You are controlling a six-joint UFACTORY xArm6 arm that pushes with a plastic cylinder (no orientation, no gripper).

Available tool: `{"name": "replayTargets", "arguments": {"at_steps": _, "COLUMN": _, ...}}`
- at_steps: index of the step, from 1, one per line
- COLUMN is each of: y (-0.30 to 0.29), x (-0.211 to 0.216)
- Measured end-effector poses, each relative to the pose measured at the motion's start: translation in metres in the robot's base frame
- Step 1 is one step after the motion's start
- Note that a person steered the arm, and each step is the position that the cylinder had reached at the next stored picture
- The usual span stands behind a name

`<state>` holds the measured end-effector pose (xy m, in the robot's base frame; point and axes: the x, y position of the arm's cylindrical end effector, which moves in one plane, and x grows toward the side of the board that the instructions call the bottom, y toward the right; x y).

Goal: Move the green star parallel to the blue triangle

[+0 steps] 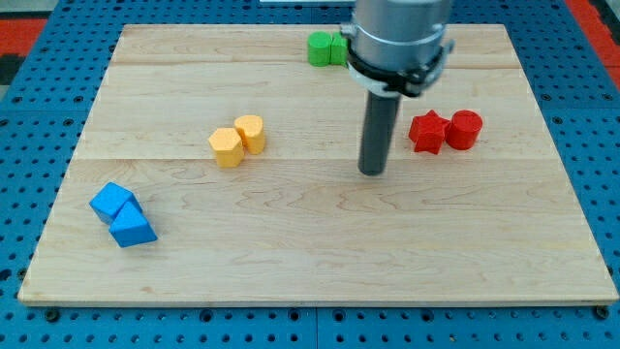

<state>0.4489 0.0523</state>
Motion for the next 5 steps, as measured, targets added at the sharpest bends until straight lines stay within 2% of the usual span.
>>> {"name": "replayTargets", "arguments": {"at_steps": 1, "y": -0.022, "x": -0.029}}
{"name": "replayTargets", "arguments": {"at_steps": 2, "y": 0.033, "x": -0.094}}
{"name": "replayTargets", "arguments": {"at_steps": 4, "y": 0.081, "x": -0.243}}
{"name": "replayTargets", "arguments": {"at_steps": 5, "y": 0.03, "x": -0.245}}
